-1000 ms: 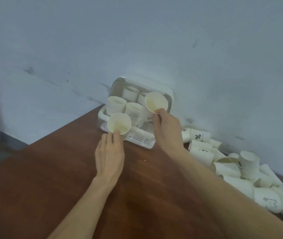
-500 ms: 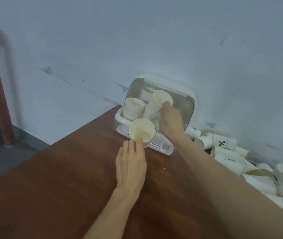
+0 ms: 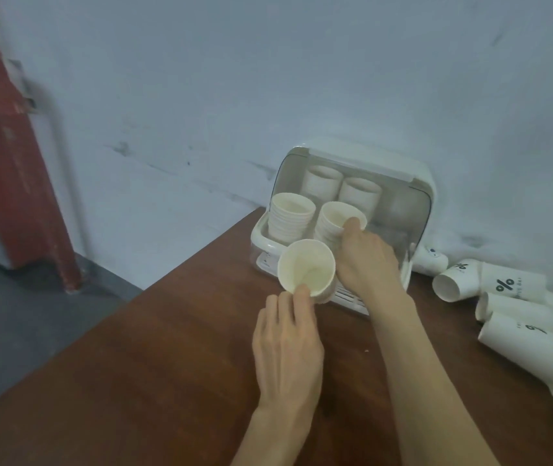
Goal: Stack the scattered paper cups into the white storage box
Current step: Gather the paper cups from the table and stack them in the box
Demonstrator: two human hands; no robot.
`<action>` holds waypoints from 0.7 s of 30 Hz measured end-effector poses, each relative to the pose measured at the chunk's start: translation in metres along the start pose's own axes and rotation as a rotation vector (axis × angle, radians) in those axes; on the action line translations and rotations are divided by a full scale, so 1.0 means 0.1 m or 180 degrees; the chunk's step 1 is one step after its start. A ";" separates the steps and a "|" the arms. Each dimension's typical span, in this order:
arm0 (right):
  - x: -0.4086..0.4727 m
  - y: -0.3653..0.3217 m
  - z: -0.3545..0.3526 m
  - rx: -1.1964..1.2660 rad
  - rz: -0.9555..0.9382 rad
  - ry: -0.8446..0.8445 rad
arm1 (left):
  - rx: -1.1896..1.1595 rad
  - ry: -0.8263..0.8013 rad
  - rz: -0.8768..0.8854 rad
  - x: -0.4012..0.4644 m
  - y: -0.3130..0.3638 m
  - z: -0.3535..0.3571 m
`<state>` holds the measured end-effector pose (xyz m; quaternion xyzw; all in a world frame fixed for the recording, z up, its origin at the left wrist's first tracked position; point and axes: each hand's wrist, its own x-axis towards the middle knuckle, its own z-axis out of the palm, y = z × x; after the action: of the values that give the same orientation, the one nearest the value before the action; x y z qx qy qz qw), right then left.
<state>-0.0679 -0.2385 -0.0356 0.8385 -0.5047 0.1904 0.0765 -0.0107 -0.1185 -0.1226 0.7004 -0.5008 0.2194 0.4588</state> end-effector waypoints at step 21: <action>0.02 -0.06 -0.10 0.0415 0.0059 0.0075 | -0.0034 -0.0053 -0.0163 1.65 -0.42 0.21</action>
<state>-0.0637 -0.2339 -0.0254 0.8347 -0.4981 0.2334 0.0259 0.0908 -0.2156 -0.0240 0.7124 -0.4876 0.1990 0.4638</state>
